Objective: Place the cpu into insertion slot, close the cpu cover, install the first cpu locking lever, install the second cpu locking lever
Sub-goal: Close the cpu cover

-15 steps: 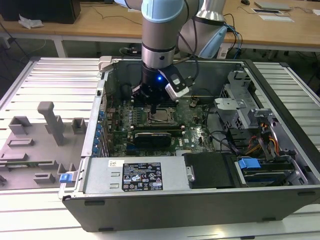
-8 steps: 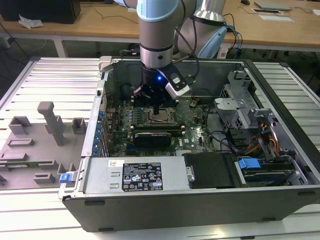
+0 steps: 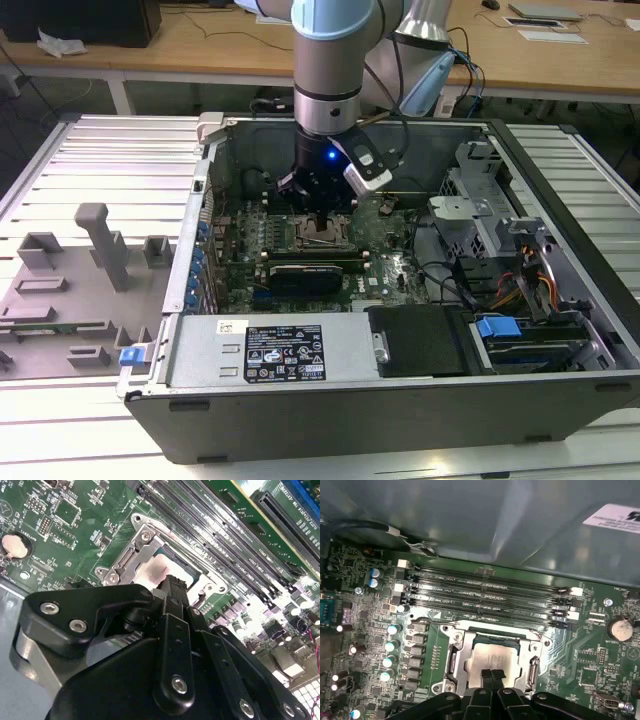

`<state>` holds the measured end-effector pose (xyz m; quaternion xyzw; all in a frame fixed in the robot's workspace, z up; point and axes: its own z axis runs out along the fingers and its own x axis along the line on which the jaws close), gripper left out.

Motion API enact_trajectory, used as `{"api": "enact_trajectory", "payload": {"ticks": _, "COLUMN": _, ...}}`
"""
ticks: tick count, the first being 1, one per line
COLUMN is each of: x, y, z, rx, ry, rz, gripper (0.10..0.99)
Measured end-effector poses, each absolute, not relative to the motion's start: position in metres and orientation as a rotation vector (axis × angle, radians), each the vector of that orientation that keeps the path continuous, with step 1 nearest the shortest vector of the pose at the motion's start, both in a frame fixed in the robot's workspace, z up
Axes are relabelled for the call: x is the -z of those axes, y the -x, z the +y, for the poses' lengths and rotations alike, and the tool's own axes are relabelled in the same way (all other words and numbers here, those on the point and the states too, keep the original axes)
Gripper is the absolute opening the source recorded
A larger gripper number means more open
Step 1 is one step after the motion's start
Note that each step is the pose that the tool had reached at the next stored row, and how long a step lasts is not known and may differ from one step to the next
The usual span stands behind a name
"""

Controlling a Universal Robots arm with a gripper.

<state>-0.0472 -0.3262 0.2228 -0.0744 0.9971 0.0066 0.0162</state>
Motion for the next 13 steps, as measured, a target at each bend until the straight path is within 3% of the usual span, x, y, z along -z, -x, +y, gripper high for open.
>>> {"api": "enact_trajectory", "payload": {"ticks": 13, "x": -0.261, "y": 0.047, "z": -0.326, "rx": -0.020, "ry": 0.203, "rz": 3.102, "gripper": 0.106}}
